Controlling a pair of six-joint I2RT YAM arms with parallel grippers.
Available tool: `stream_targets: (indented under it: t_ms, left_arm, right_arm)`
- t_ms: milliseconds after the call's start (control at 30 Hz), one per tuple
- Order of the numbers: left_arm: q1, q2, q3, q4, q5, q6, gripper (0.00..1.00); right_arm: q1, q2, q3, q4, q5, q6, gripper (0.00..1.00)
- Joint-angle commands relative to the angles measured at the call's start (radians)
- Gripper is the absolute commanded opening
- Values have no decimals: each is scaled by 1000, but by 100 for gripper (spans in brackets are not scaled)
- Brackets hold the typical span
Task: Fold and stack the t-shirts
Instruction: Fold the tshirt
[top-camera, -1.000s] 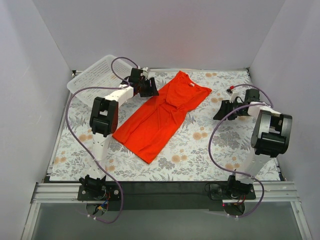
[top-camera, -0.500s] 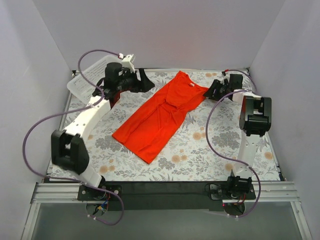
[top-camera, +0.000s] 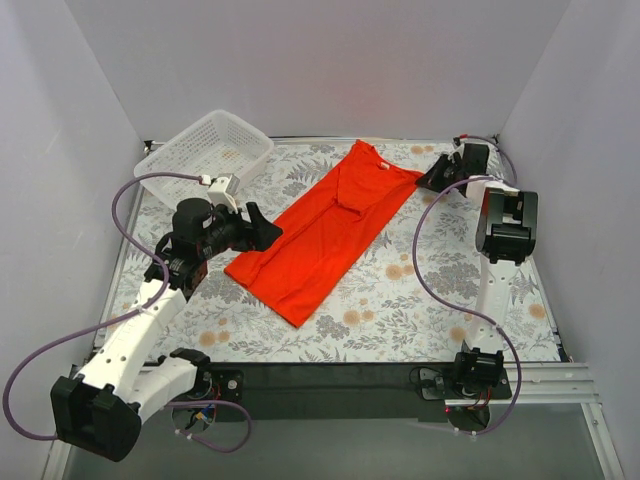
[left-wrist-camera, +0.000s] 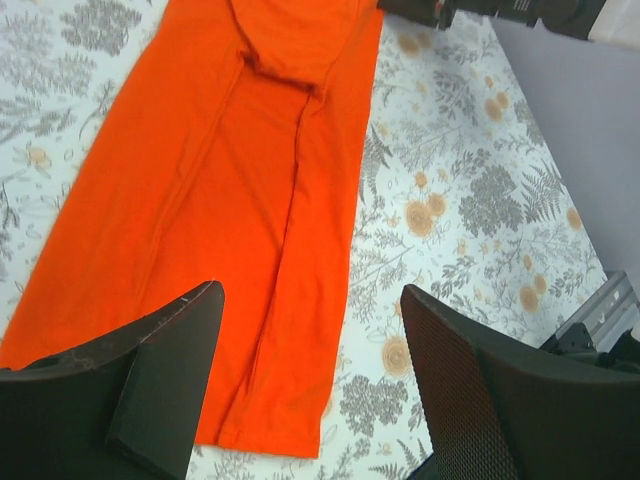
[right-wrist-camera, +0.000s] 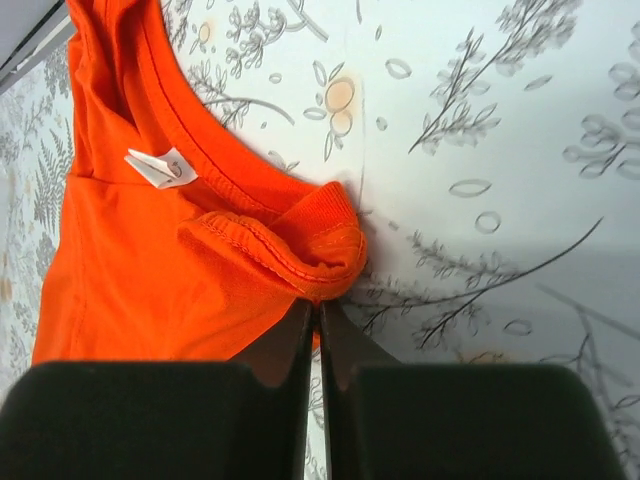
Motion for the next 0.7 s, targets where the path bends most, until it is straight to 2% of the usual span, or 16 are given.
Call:
stream_targets:
  t_ms: [0, 100, 133, 267, 400, 467, 567, 600, 633, 667]
  left_arm:
    - [5, -43, -31, -54, -29, -11, 66]
    - [5, -34, -50, -74, -22, 5, 66]
    - [5, -28, -53, -77, -9, 15, 66]
    - [5, -5, -59, -89, -2, 28, 66]
    - [5, -5, -56, -107, -24, 28, 66]
    - [5, -16, -51, -136, -56, 26, 67]
    - [5, -39, -68, -173, -101, 17, 67]
    - [5, -46, -80, -181, -130, 2, 67]
    - [5, -60, -90, -187, -142, -6, 67]
    - [5, -69, -117, -186, -154, -17, 67]
  right_arm:
    - [-35, 63, 116, -17, 22, -37, 9]
    - [-55, 136, 222, -49, 18, -75, 9]
    - [-60, 160, 319, -92, 7, -83, 10]
    - [-70, 237, 479, -141, 24, -95, 15]
    - [-78, 225, 520, -163, 26, -114, 29]
    - [-86, 169, 428, -174, -13, -178, 33]
    - [-86, -31, 233, -178, -75, -302, 38]
    - [-84, -149, 76, -193, -108, -419, 39]
    - [-80, -211, 6, -212, -141, -478, 43]
    - [-63, -271, -143, -244, -236, -574, 47]
